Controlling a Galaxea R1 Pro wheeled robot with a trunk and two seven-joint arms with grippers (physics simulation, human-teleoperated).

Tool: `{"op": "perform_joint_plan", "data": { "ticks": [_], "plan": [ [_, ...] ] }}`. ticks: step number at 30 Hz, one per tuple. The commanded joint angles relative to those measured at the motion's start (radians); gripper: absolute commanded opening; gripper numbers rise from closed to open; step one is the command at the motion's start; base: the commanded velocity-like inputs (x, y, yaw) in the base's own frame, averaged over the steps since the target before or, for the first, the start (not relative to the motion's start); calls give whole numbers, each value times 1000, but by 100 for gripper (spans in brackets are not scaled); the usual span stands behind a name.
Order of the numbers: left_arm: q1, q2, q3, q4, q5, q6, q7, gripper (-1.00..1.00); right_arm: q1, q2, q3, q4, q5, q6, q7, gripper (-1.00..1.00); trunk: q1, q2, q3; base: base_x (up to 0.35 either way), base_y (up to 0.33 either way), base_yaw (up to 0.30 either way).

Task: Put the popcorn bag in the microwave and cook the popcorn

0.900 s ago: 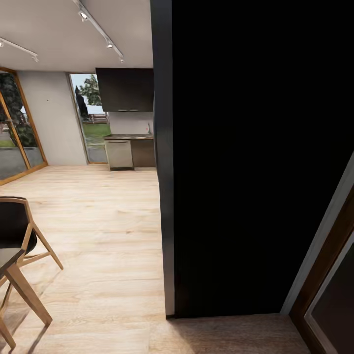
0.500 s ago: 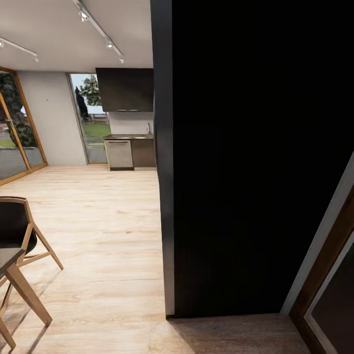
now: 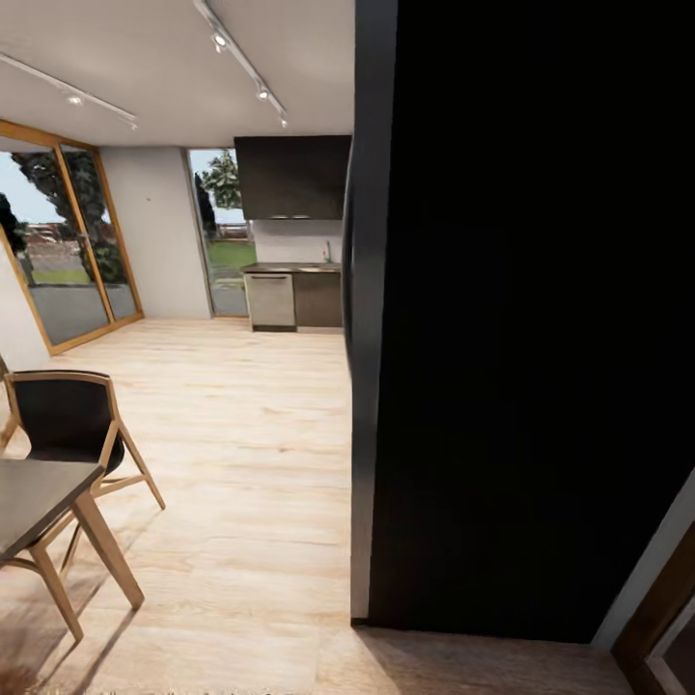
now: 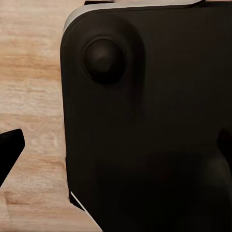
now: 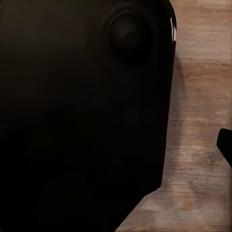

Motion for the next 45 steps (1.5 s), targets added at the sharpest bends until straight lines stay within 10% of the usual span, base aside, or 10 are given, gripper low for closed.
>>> {"op": "perform_joint_plan", "data": {
  "ticks": [1, 23, 45],
  "plan": [
    [0, 0, 1, -1, 1, -2, 1, 100, 0, 0, 0, 0, 1, 0, -1, 100, 0, 0, -1, 0, 0, 270],
    [0, 0, 1, -1, 2, -2, 5, 100, 0, 0, 2, 0, 4, 1, -1, 100, 0, 0, -1, 0, 0, 261],
    [0, 1, -1, -1, 27, -2, 3, 100, 0, -1, 5, 2, 3, -21, -1, 100, 0, 0, -1, 96, 2, 11]
  ]
}}
